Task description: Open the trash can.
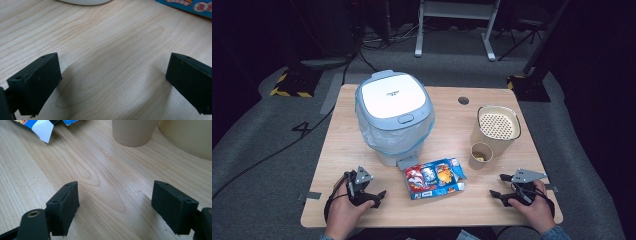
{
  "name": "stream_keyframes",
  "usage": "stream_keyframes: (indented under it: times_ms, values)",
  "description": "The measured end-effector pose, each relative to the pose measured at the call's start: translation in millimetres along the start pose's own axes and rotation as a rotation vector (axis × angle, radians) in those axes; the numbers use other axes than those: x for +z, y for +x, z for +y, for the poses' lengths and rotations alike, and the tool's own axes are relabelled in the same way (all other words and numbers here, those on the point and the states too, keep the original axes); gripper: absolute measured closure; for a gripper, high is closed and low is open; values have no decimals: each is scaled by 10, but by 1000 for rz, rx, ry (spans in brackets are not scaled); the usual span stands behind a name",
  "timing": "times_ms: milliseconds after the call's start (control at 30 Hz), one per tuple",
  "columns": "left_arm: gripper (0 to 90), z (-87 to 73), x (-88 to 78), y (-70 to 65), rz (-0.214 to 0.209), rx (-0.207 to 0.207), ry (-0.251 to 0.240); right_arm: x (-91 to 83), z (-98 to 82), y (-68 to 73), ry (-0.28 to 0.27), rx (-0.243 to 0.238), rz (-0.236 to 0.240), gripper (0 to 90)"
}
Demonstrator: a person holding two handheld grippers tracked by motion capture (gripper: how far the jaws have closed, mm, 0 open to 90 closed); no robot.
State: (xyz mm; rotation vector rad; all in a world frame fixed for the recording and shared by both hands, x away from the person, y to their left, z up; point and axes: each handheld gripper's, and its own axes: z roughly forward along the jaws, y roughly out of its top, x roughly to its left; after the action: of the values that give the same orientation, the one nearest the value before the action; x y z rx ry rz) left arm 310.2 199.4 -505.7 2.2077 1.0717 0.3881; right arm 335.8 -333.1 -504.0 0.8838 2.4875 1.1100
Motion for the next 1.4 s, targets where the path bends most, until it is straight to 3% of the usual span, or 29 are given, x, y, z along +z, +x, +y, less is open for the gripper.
stream_keyframes:
  times_ms: [100, 167, 267, 300, 433, 633, 933, 1067, 1200, 1400]
  values:
    - [12, -6, -7, 18, -20, 18, -6, 0, 0, 0, 0, 0, 0, 221]
    - [288, -13, -46, 18, -34, 31, -60, 0, 0, 1, 0, 0, 0, 221]
    - [401, -1, -70, -6, -22, 2, -51, 0, 0, 1, 0, 0, -1, 221]
    - [559, 17, -105, -13, -24, -6, -28, 2, 1, 1, -1, 1, -2, 221]
    - [657, 92, -242, -66, -32, -26, -46, 4, 2, 1, -1, 2, -4, 221]
    - [880, 193, -451, -125, -73, -8, -65, 4, 2, 1, -1, 2, -4, 221]
    - [900, 415, -767, -195, -91, 28, -117, 4, 2, 1, -1, 2, -4, 221]
    - [899, 493, -871, -232, -120, 28, -115, 4, 2, 1, -1, 2, -4, 221]
    - [899, 603, -997, -278, -119, 54, -127, 4, 2, 1, -1, 2, -4, 221]
    - [897, 782, -1199, -285, -163, 61, -200, 4, 2, 1, -1, 2, -4, 221]
